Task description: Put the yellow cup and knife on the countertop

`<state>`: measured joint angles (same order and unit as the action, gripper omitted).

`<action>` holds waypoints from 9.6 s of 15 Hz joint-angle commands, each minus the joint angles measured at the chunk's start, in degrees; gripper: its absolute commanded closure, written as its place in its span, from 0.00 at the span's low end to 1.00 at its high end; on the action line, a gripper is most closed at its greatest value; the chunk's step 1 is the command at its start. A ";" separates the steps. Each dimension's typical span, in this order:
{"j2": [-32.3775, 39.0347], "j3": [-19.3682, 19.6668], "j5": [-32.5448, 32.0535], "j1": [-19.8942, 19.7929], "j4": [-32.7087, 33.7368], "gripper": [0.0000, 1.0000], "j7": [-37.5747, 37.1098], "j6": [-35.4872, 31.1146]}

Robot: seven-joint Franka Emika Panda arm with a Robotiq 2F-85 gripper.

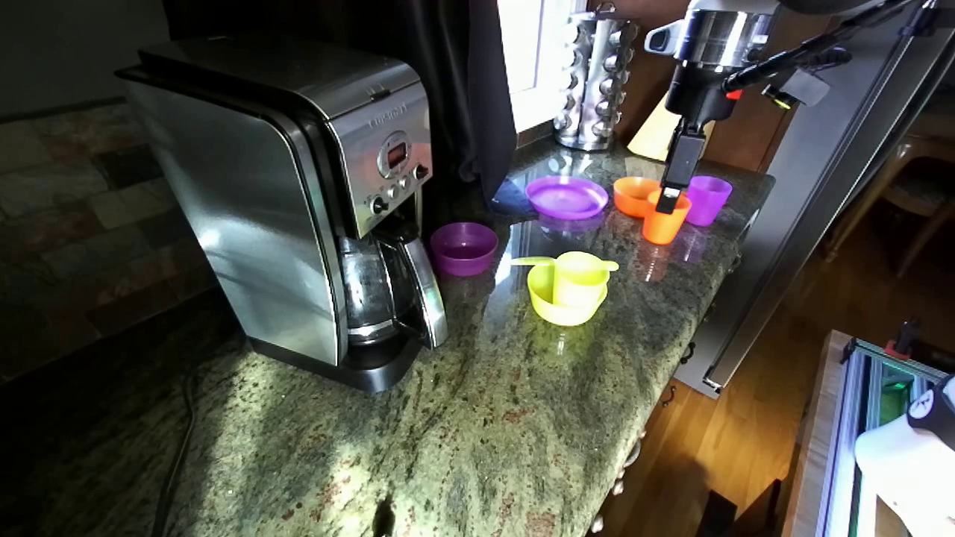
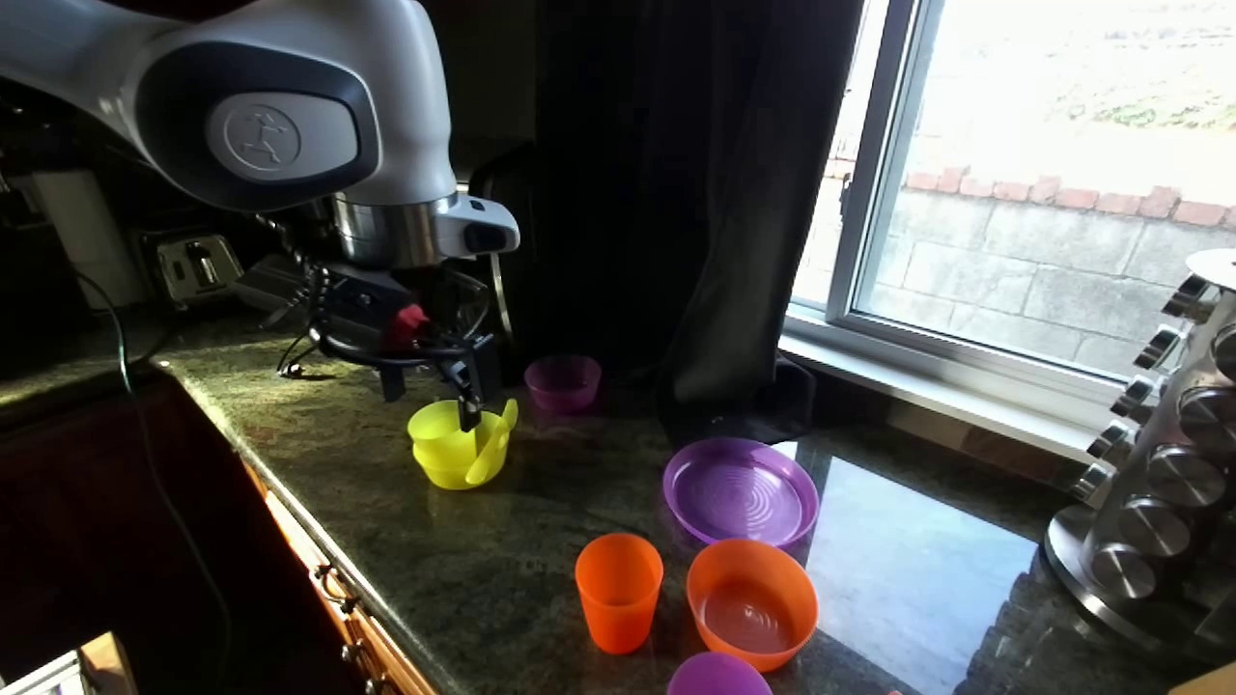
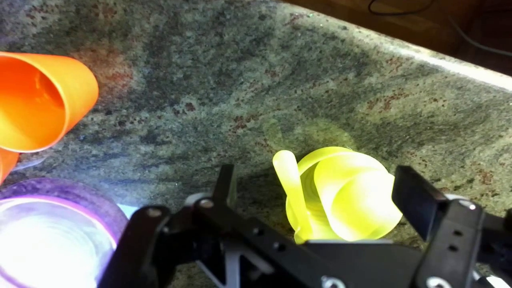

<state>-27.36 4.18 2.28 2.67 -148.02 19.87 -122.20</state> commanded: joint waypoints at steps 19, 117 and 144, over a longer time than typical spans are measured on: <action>12.64 -3.70 7.21 5.18 -1.83 0.00 -6.83 -22.44; 24.53 1.93 0.09 -8.06 14.91 0.13 -10.48 -15.14; 25.10 -5.61 -5.66 0.63 9.59 0.46 4.97 -10.18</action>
<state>-3.34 -1.10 -2.07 3.37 -139.27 24.15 -134.60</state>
